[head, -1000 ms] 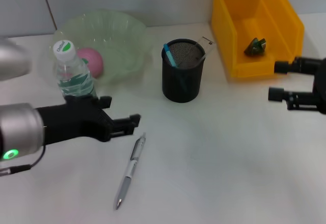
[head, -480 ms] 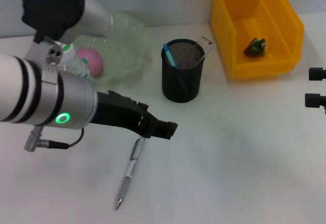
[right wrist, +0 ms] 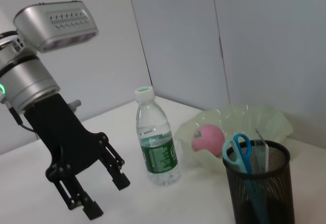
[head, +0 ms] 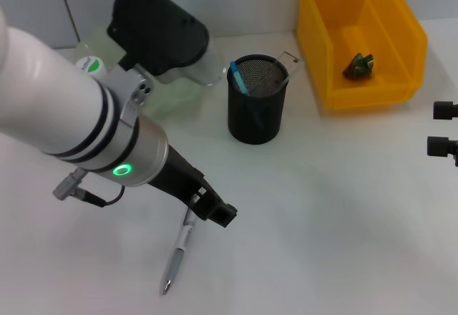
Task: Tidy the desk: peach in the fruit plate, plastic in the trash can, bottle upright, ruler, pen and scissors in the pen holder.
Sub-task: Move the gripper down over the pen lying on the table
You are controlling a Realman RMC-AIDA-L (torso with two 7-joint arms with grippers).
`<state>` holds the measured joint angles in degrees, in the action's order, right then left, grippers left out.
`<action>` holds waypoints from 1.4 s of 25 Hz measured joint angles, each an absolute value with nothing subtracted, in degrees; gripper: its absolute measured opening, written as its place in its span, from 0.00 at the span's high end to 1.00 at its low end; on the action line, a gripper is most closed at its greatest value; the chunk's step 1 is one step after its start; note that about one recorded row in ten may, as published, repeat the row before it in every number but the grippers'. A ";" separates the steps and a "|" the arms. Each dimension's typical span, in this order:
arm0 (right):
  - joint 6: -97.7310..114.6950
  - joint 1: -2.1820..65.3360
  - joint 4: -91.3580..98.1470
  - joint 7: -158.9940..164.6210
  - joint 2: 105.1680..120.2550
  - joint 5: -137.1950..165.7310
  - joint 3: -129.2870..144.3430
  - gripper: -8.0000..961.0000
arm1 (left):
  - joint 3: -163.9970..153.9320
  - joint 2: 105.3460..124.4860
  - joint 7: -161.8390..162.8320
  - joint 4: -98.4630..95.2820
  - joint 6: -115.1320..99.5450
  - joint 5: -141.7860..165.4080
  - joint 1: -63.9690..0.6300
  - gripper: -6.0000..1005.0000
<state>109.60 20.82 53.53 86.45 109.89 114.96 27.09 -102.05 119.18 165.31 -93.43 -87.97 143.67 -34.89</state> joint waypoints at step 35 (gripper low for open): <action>106.41 23.91 53.23 86.60 112.25 115.32 27.78 0.22 | -105.26 119.18 165.45 -78.63 -86.73 146.01 -41.52 0.27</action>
<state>106.41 23.91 53.23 86.60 112.25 115.32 27.78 -105.25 119.18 165.45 -78.63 -86.73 146.01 -41.52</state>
